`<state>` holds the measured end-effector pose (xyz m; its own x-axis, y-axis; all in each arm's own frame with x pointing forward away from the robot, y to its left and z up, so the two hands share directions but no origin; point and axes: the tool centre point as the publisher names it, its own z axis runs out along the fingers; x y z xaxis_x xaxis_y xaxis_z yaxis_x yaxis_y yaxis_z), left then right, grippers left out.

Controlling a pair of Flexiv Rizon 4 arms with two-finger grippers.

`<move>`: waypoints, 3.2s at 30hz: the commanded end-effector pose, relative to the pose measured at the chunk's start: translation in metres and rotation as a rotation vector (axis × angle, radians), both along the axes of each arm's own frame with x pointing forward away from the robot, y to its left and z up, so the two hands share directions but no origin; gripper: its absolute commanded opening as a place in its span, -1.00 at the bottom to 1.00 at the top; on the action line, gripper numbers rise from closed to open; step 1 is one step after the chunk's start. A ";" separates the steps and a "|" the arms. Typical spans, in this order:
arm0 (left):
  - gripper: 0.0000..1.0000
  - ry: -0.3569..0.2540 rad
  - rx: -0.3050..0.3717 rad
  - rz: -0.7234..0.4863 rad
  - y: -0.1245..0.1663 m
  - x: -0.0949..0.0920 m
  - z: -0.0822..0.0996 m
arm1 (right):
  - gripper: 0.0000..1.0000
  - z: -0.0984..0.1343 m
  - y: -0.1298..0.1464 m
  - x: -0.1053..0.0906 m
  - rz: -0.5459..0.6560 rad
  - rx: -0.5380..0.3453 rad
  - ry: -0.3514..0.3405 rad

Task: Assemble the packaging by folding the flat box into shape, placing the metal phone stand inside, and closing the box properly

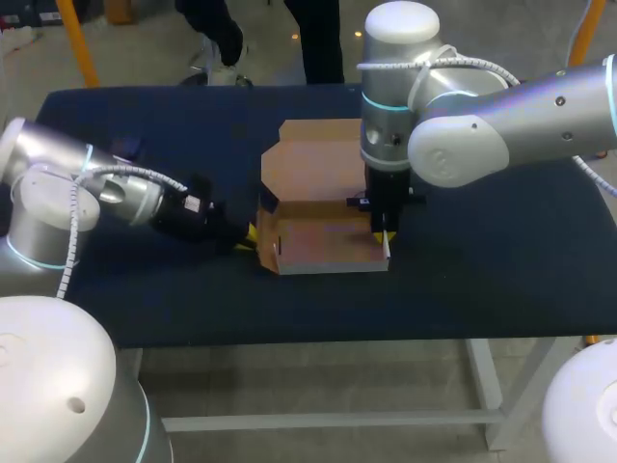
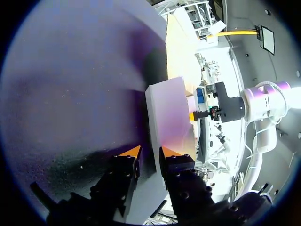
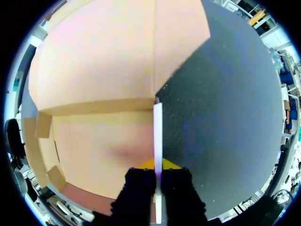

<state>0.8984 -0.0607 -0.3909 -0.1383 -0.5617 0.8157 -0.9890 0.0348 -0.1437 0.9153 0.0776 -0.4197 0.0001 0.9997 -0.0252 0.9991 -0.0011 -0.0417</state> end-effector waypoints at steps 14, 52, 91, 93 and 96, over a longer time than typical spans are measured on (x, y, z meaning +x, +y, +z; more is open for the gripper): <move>-0.41 0.014 -0.075 0.048 -0.008 0.002 0.010 | -1.00 0.000 0.000 0.000 0.000 -0.001 0.001; -0.24 0.040 -0.115 0.043 -0.045 0.002 0.019 | -1.00 0.000 0.000 0.000 0.000 -0.001 0.001; 0.00 0.007 0.176 0.053 -0.059 0.003 0.018 | -1.00 0.000 0.000 0.000 0.000 -0.001 0.001; 0.05 0.005 0.215 0.051 -0.061 0.004 0.017 | -1.00 0.000 0.000 0.000 0.000 -0.001 0.001; 0.08 0.003 0.253 0.053 -0.062 0.004 0.016 | -1.00 0.000 0.000 0.000 0.000 -0.001 0.001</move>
<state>0.8997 -0.1165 -0.3778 -0.1110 -0.7067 0.6987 -0.9893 0.0115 -0.1455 0.9155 0.0768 -0.4198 0.0004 0.9997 -0.0255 0.9991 -0.0015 -0.0415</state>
